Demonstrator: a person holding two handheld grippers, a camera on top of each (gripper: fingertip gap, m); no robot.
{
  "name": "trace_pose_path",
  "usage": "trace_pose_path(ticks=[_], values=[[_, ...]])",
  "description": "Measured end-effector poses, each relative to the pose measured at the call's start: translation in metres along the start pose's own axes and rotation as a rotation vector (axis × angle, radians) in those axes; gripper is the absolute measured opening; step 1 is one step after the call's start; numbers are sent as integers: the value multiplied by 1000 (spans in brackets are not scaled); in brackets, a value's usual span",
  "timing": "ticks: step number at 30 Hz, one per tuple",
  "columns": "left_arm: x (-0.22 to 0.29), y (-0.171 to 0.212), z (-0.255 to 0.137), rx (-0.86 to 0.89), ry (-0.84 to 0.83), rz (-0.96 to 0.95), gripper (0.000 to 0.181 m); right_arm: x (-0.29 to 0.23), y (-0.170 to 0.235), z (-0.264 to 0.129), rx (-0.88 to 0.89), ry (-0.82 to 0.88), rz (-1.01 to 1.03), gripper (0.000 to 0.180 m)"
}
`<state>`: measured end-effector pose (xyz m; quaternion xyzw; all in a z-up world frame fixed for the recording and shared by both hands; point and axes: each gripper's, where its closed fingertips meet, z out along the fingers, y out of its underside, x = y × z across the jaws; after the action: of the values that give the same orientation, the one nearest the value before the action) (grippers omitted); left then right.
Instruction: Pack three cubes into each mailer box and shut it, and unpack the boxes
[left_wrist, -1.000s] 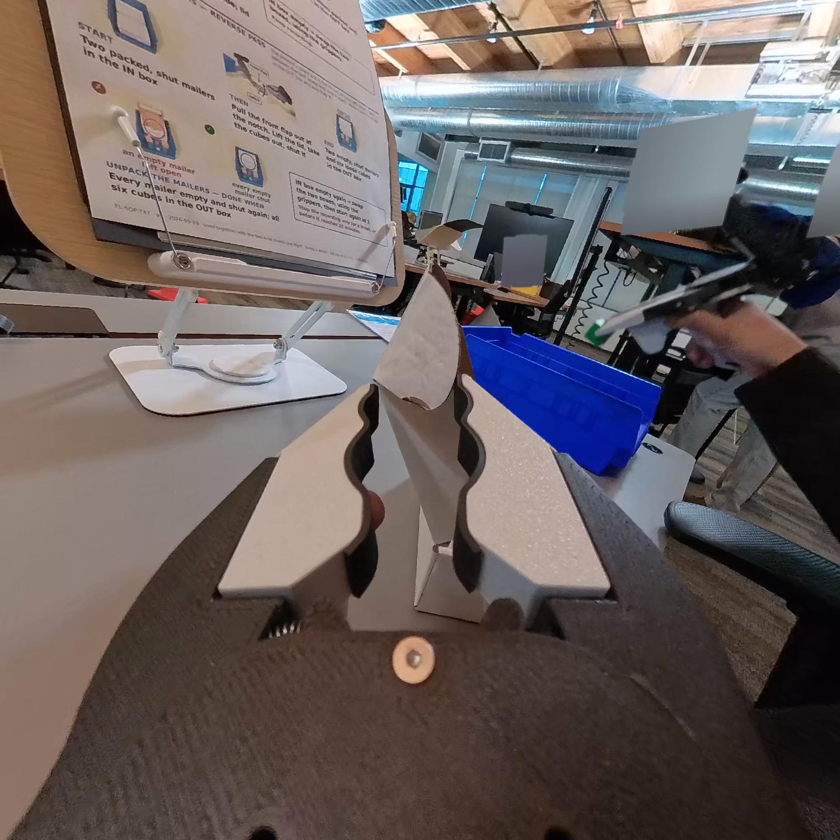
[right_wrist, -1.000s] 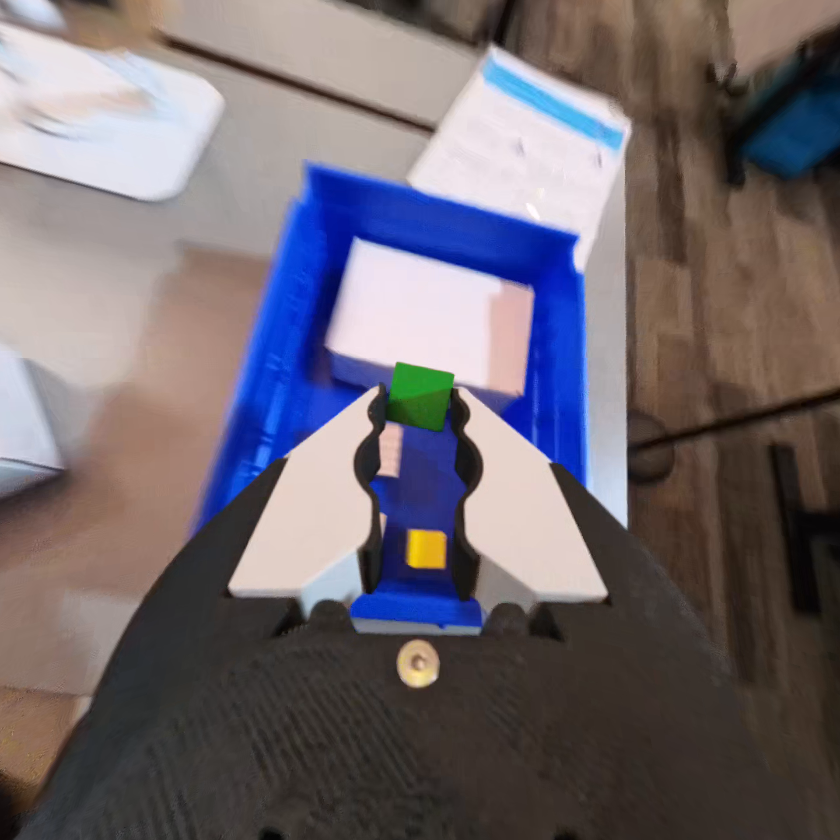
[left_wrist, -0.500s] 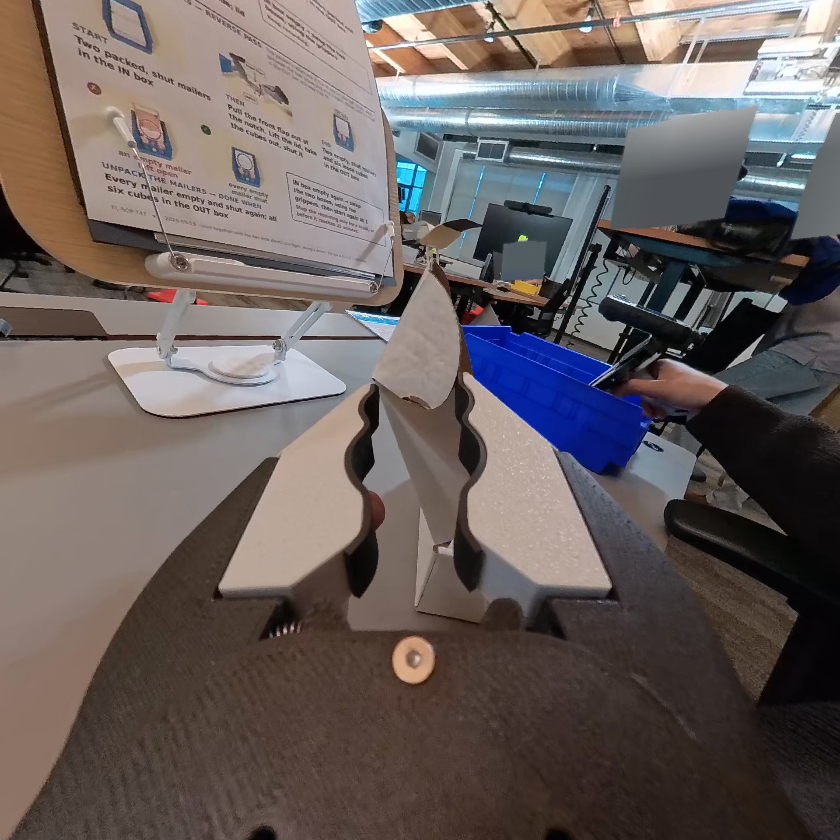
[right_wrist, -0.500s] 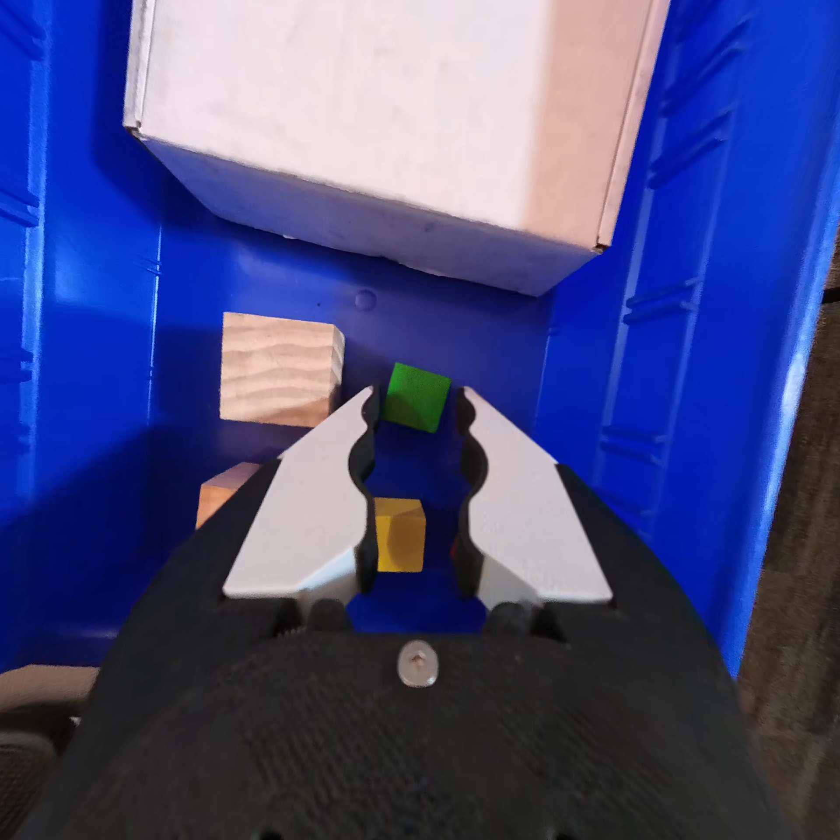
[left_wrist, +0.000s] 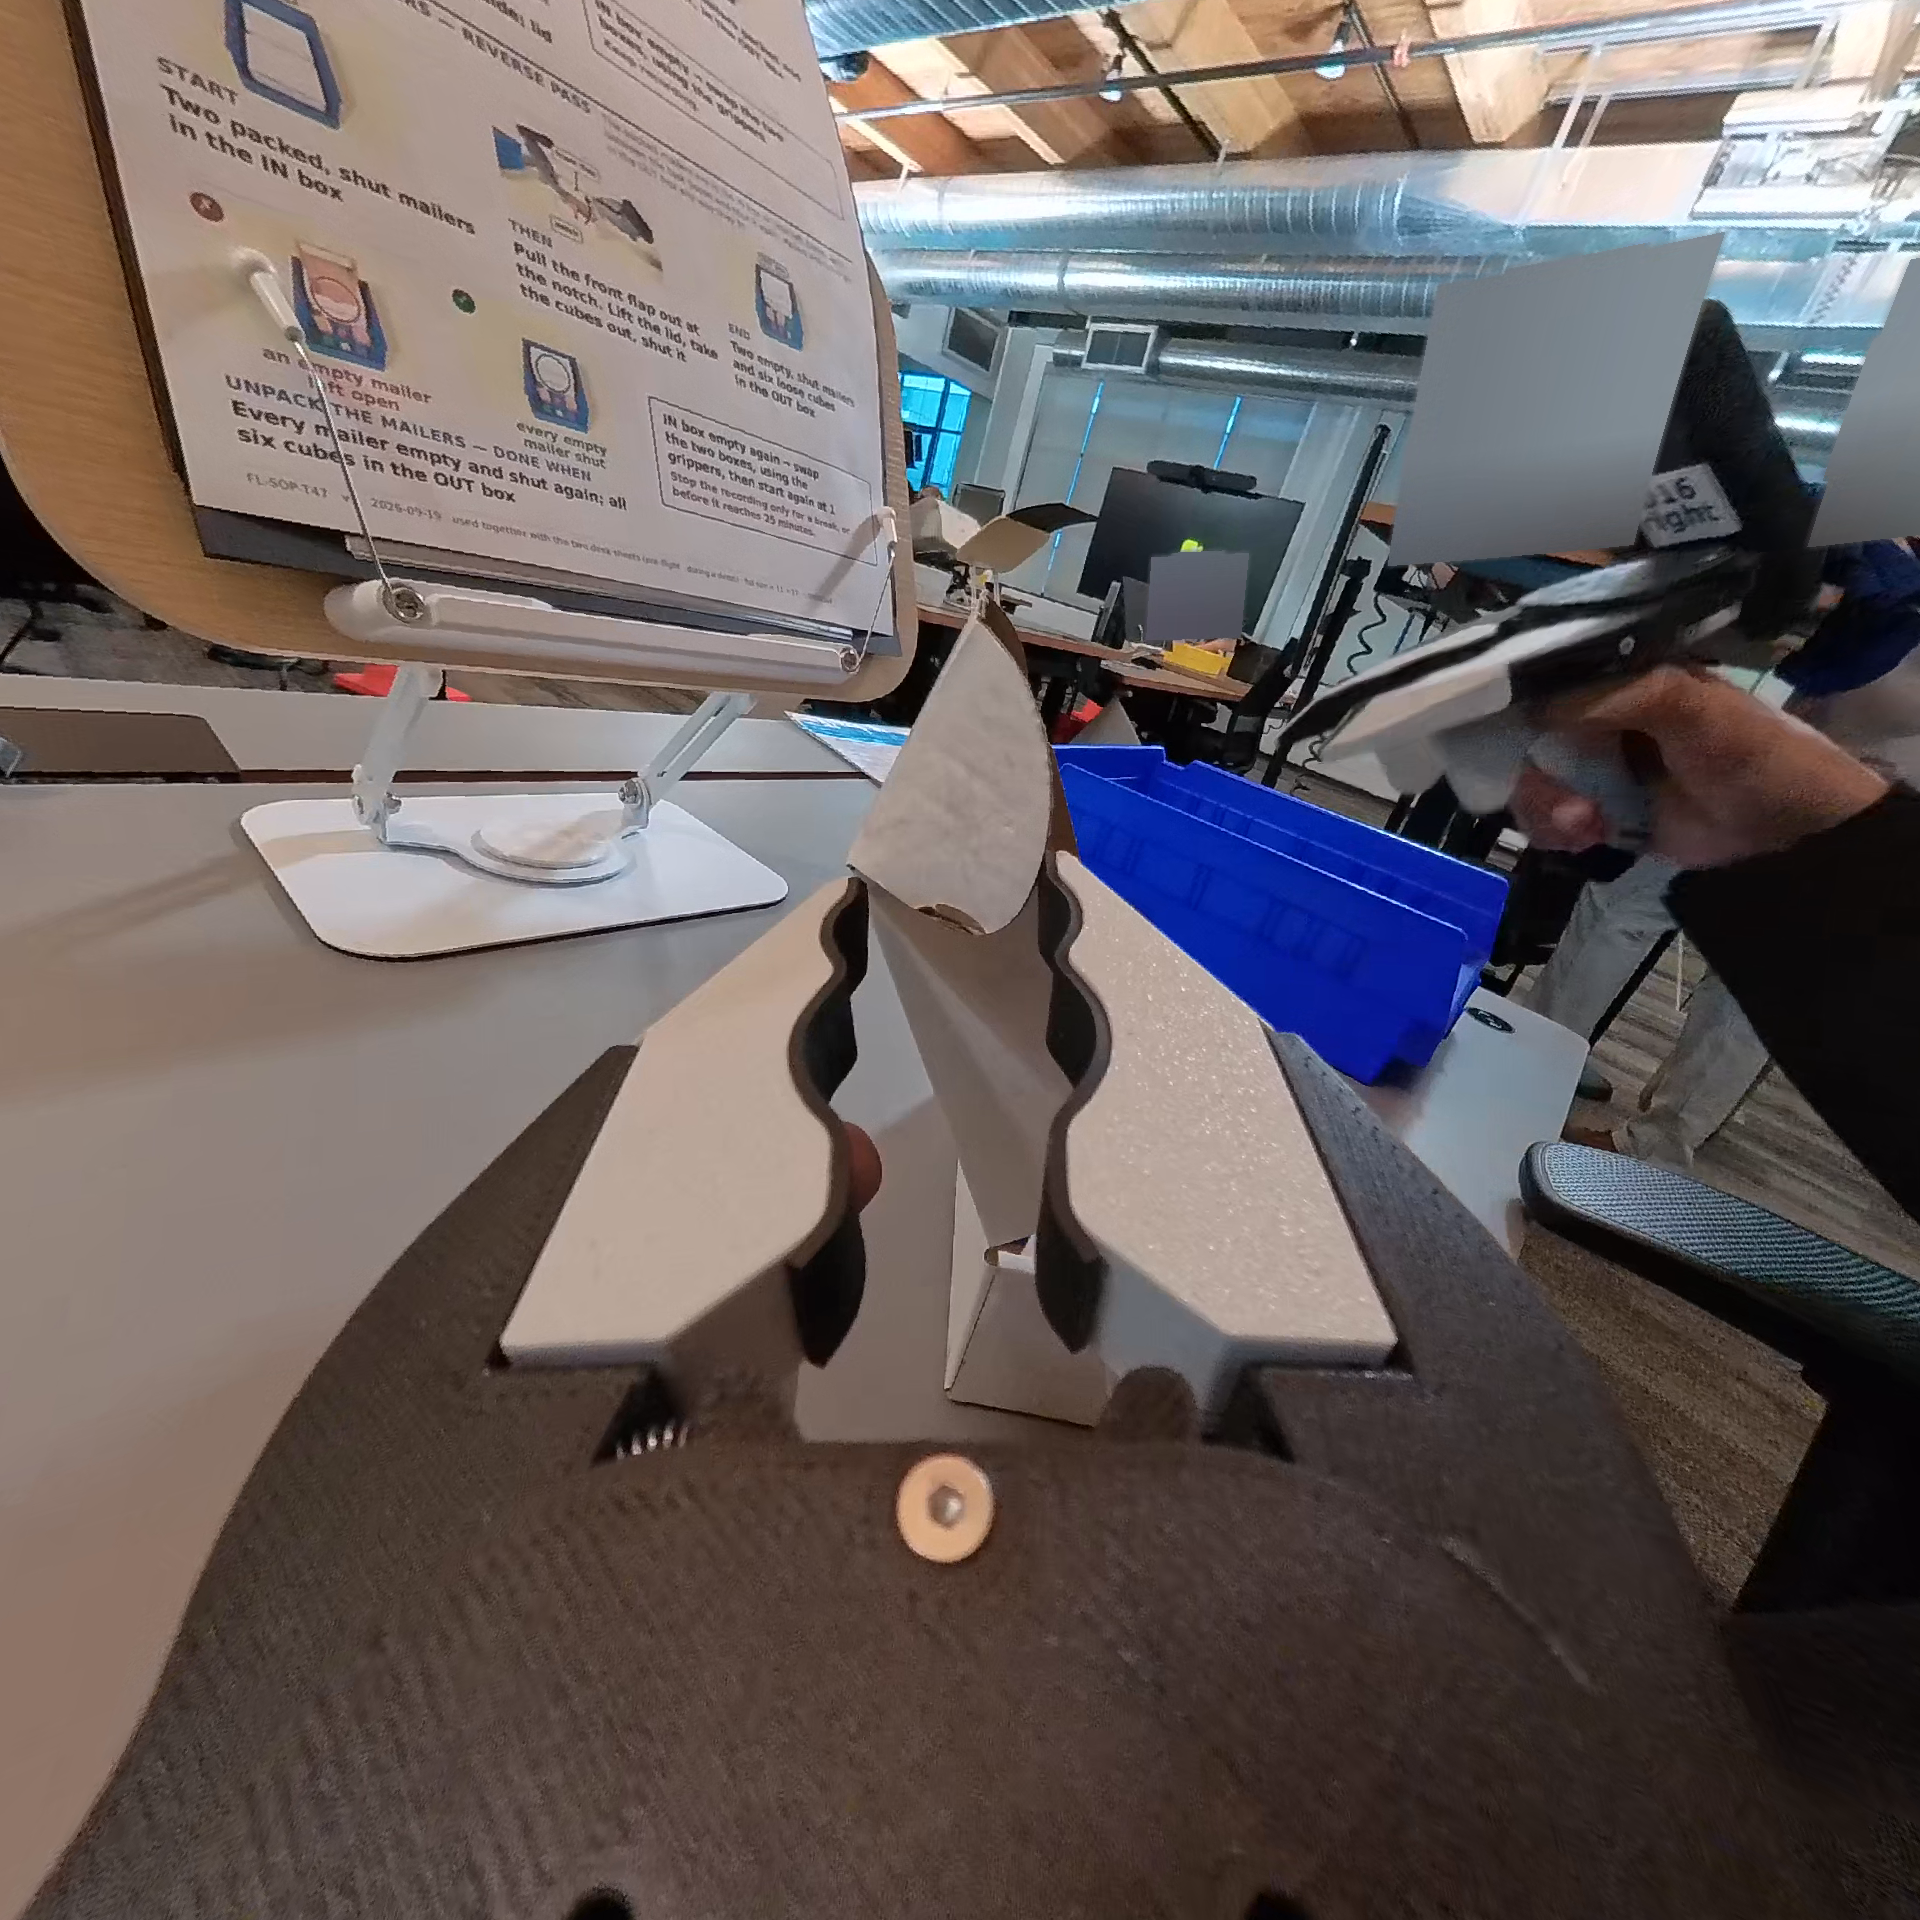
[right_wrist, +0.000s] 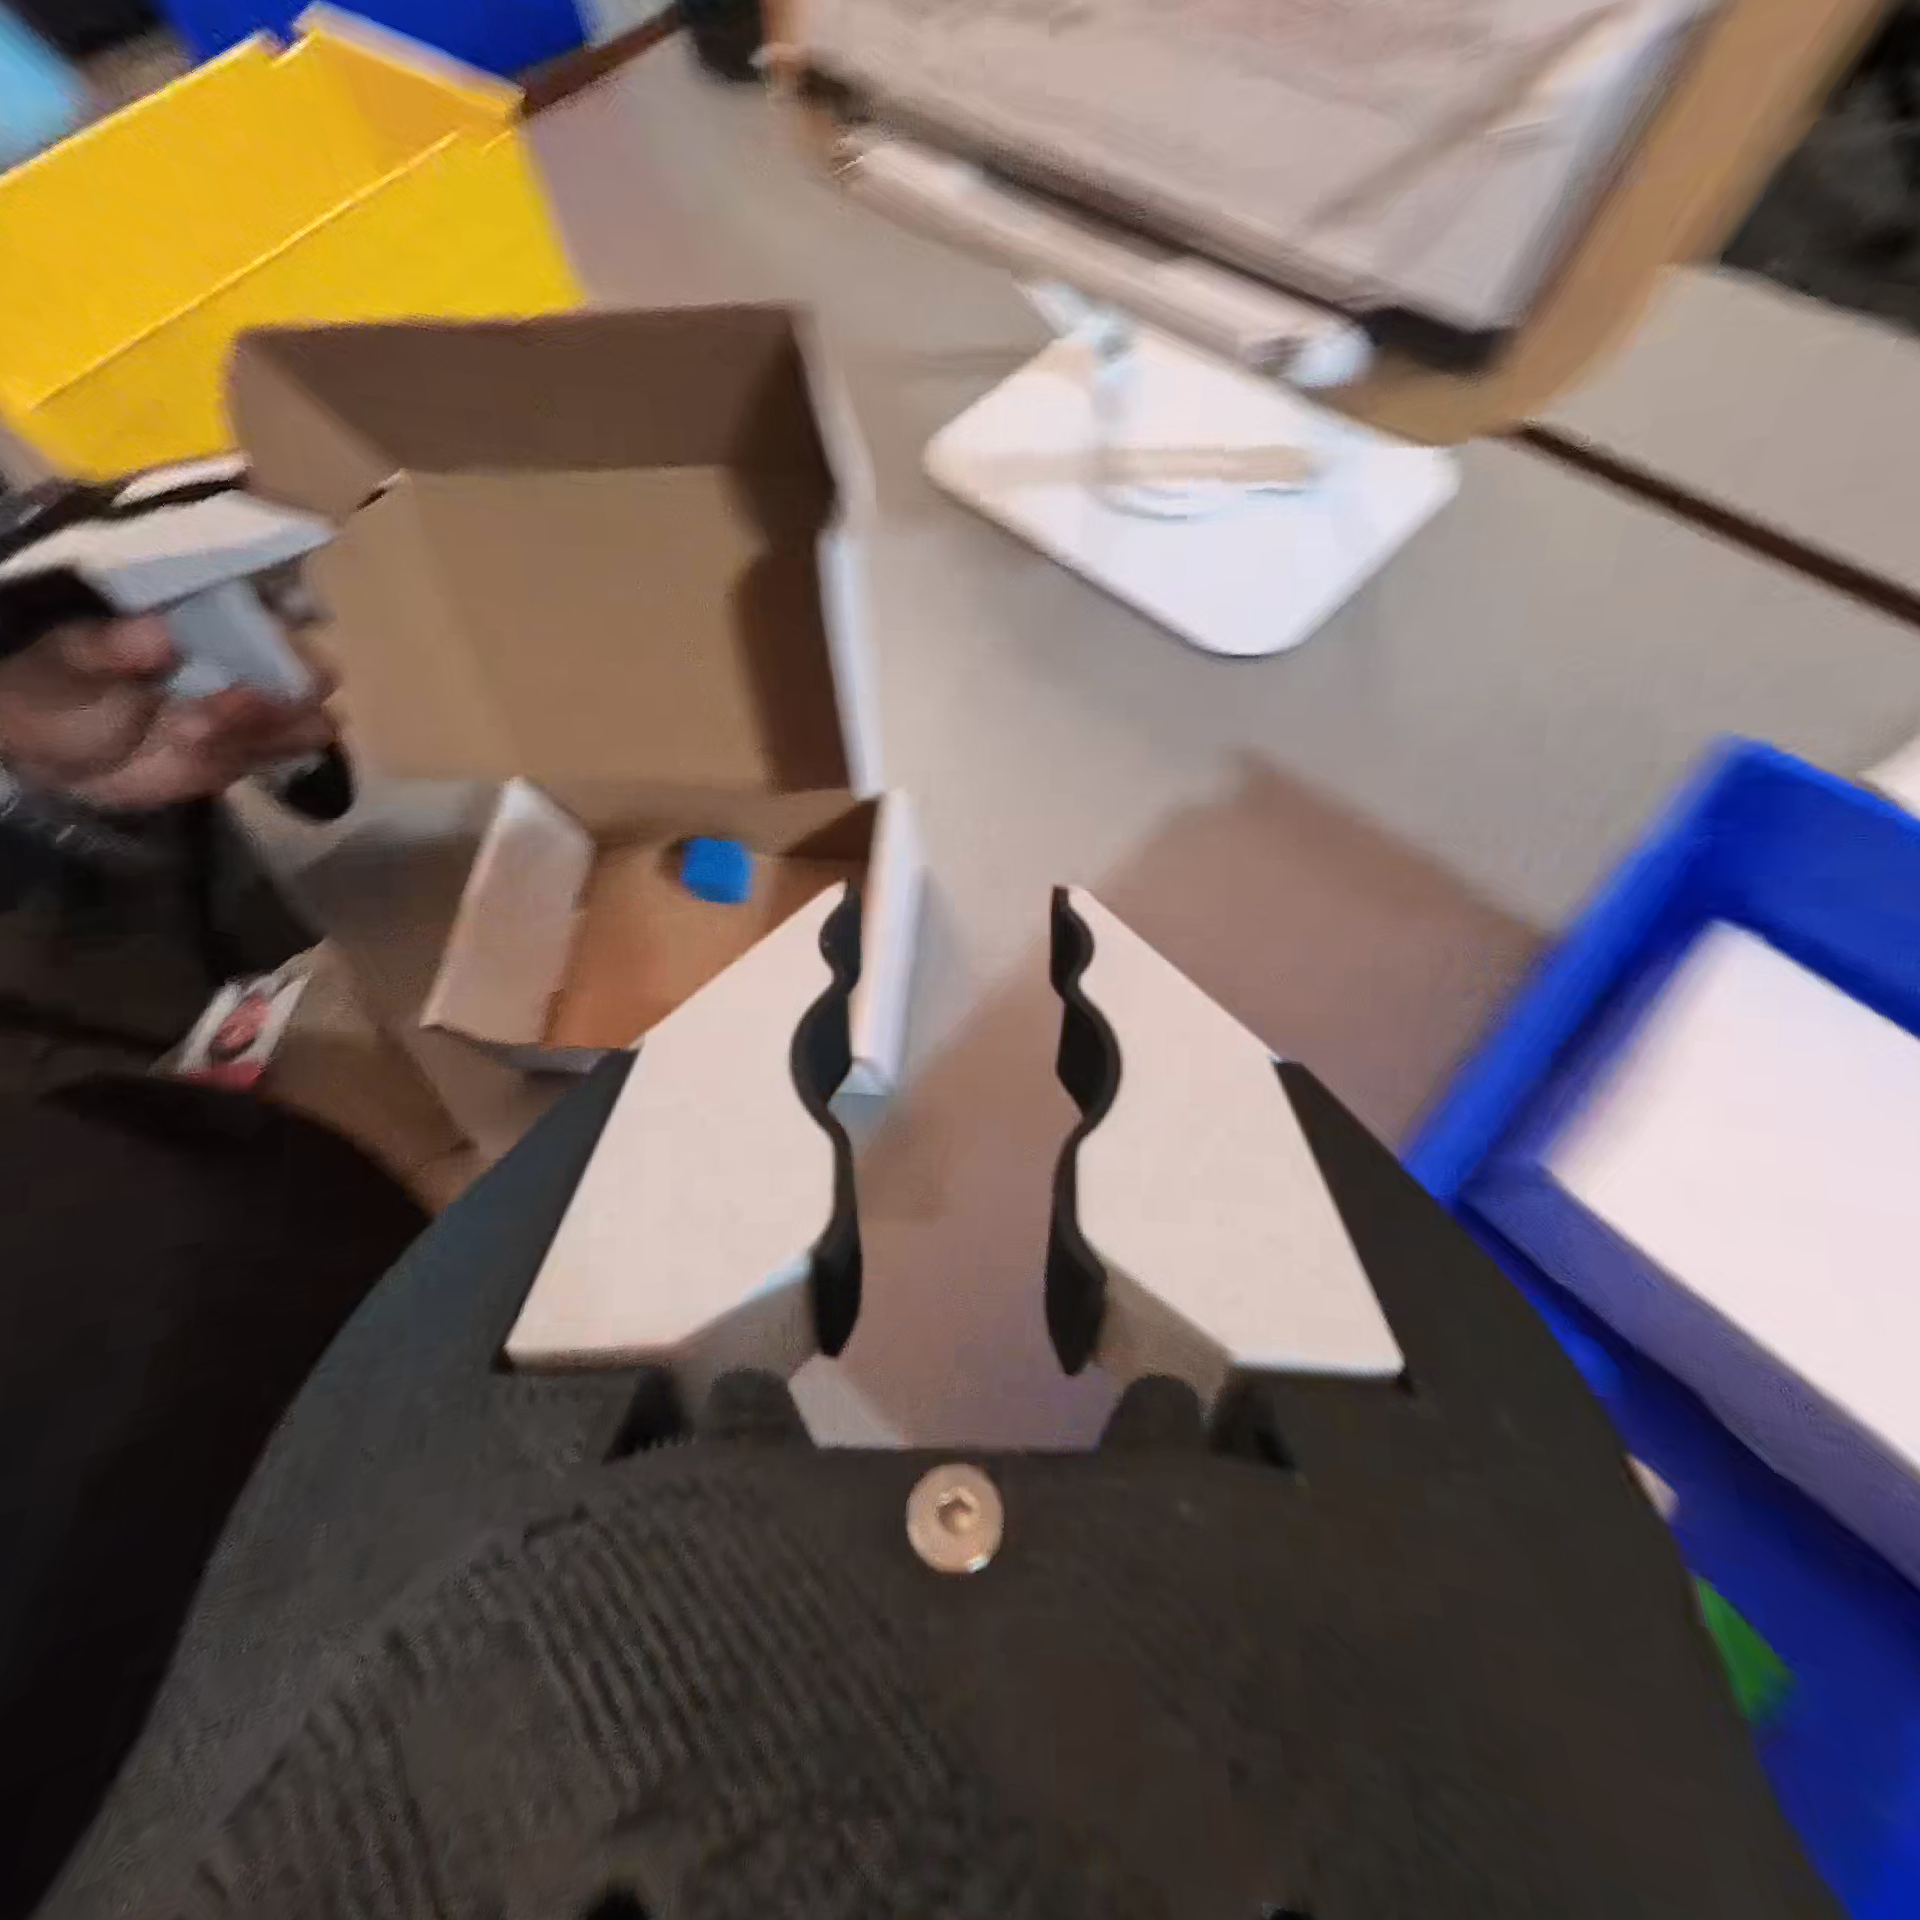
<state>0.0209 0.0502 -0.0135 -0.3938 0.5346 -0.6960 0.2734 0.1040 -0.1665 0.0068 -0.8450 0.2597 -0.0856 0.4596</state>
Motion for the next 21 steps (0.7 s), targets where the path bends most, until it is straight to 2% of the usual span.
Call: trace_pose_path(ticks=[5, 10, 17, 21], values=[[1, -3, -2, 10, -1, -12, 31, -91, 28, 82, -160, -220, -120, 30], [5, -4, -1, 13, 5, 7, 31, -111, 65, 138, -326, -190, -158, 38], [6, -2, -1, 8, 15, -3, 31, -105, 83, 165, -447, -100, -171, 37], [7, -1, 0, 5, 17, 2, 31, -109, 84, 168, -444, -122, -166, 24]])
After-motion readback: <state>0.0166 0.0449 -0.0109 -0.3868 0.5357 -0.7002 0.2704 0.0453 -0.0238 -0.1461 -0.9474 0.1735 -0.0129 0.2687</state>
